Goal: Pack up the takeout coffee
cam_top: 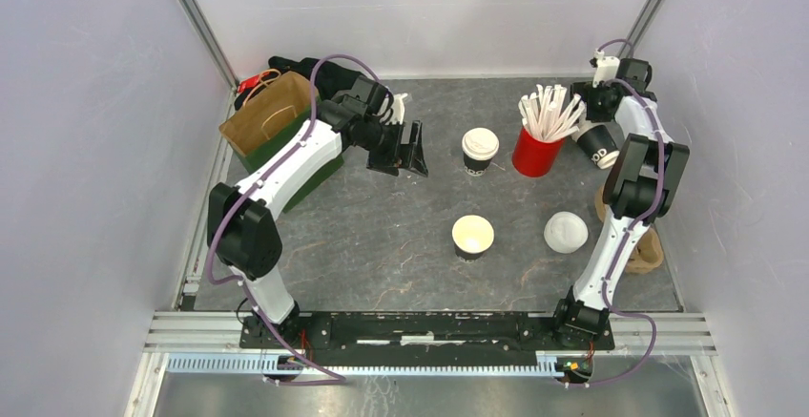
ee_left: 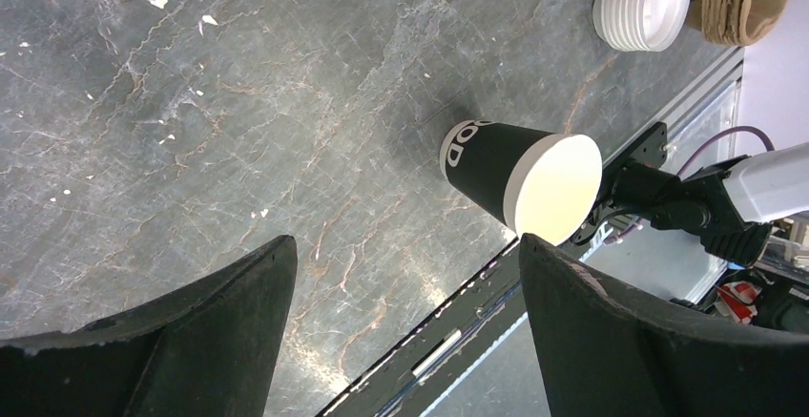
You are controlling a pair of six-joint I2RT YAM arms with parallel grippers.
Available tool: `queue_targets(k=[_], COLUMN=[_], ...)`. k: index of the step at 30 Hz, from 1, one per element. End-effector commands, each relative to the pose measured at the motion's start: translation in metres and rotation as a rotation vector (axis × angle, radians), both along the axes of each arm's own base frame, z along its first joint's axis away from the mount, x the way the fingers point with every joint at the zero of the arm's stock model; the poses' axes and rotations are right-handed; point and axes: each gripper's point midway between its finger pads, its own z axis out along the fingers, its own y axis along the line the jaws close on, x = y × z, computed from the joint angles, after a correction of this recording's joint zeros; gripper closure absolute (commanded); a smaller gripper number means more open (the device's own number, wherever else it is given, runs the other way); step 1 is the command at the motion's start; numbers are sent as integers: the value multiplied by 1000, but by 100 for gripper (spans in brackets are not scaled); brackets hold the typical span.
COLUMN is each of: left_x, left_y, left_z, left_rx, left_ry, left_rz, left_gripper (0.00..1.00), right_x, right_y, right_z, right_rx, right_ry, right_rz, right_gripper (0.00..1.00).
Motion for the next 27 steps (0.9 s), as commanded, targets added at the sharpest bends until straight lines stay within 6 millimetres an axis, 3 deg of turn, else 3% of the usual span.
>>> queue_targets(k=[1,12,15,18,27], left_x=[6,8,9,9,3], left_y=[1,4,4,4,4], left_z=[8,0,0,1,1], left_rx=[-17,-28,-30,-31,-52], left_ry=[-32,-8,-6,-7,1], left_rz=[-24,-16,-17,-14,-17], left_gripper=[8,8,8,8,8], right_x=[-2,-17,-11,-5,-21], right_y=[-8,-6,-6,2,11], right_z=[-4,-9,-4,17,92], right_rx=[-123,-192,-176,-143,-95], right_ry=[32,74,57,-36,-414], right_rz=[18,32,10,3,-117], right_gripper=[2,2,8,14,19])
